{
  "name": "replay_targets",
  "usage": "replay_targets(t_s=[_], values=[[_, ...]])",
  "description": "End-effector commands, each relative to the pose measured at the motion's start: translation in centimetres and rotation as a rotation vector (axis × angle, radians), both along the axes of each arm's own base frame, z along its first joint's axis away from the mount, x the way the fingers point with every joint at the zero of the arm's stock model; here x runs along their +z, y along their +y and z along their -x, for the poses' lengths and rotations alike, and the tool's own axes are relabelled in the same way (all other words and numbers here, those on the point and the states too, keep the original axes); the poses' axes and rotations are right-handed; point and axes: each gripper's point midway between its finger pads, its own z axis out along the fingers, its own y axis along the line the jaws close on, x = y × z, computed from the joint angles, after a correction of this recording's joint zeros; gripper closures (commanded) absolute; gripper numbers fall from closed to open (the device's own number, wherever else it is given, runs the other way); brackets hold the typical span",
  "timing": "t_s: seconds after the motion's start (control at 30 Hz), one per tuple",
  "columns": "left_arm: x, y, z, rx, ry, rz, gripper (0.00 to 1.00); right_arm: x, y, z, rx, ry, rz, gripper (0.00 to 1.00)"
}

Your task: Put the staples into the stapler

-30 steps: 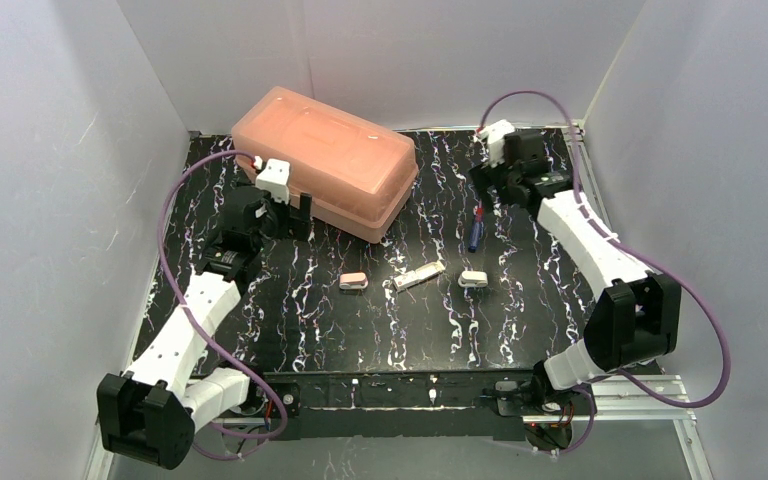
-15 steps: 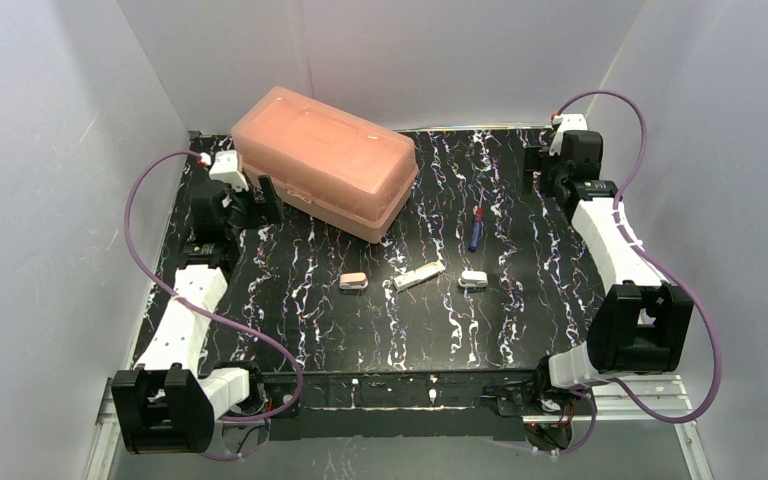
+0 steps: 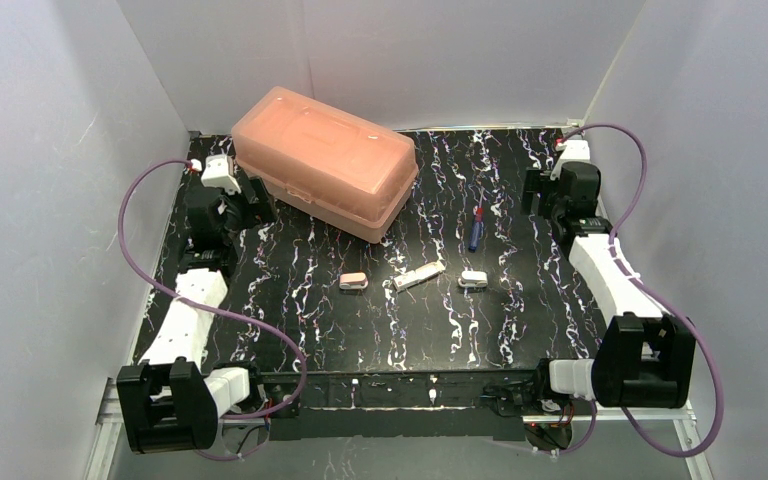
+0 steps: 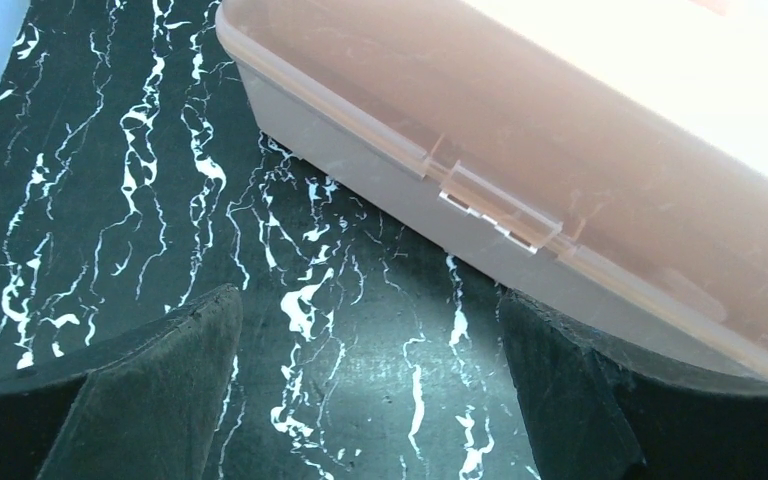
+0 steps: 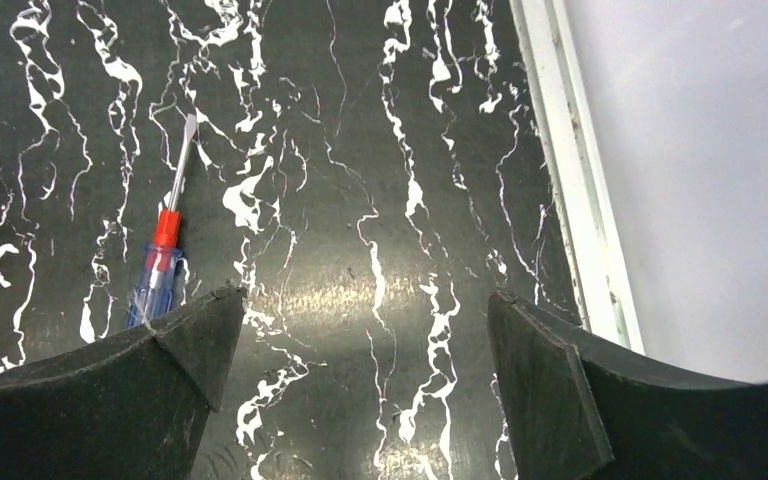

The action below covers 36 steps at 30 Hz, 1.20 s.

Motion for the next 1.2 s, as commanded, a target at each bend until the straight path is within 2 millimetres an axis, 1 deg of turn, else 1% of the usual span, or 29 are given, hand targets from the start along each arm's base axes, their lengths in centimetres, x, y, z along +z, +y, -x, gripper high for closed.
replay_targets(t_s=[0.0, 0.13, 0.23, 0.3, 0.43, 0.57, 0.67, 0.73, 0.8, 0.97, 1.07, 1.17], values=[[2.9, 0.8, 0.3, -0.007, -0.113, -0.107, 0.01, 4.7, -0.4, -0.4, 0.002, -0.188, 0.036, 0.01], [4.6, 0.7, 1.3, -0.018, -0.16, -0.134, 0.02, 5.5, -0.3, 0.2, 0.026, -0.23, 0.028, 0.01], [6.4, 0.1, 2.3, -0.059, -0.187, -0.16, 0.01, 6.1, 0.2, 0.6, 0.046, -0.246, 0.003, 0.01], [7.2, -0.5, 3.0, -0.092, -0.178, -0.148, 0.02, 6.4, -0.5, 0.9, 0.038, -0.258, -0.009, 0.01], [8.0, -1.3, 3.8, -0.119, -0.155, -0.105, 0.01, 6.8, 0.0, 1.3, 0.08, -0.276, -0.024, 0.01], [7.6, -1.0, 4.6, -0.076, -0.147, -0.061, 0.01, 7.1, 0.8, 1.7, 0.132, -0.289, -0.035, 0.01], [7.7, -1.4, 5.5, -0.095, -0.22, -0.064, 0.02, 7.5, 1.5, 2.1, 0.176, -0.305, -0.045, 0.01], [7.8, -1.8, 6.2, -0.122, -0.26, -0.082, 0.01, 7.8, 1.6, 2.4, 0.192, -0.317, -0.048, 0.01], [7.6, -1.7, 6.5, -0.113, -0.25, -0.084, 0.02, 8.2, 1.4, 2.7, 0.199, -0.332, -0.05, 0.01], [8.6, -1.1, 7.2, -0.082, -0.247, -0.103, 0.01, 9.2, 1.5, 3.6, 0.241, -0.367, -0.065, 0.01], [9.4, -1.1, 7.5, -0.074, -0.26, -0.091, 0.01, 9.6, 1.6, 4.2, 0.271, -0.386, -0.085, 0.01], [9.5, -1.3, 8.1, -0.077, -0.245, -0.079, 0.02, 9.8, 1.6, 4.5, 0.286, -0.394, -0.102, 0.01]])
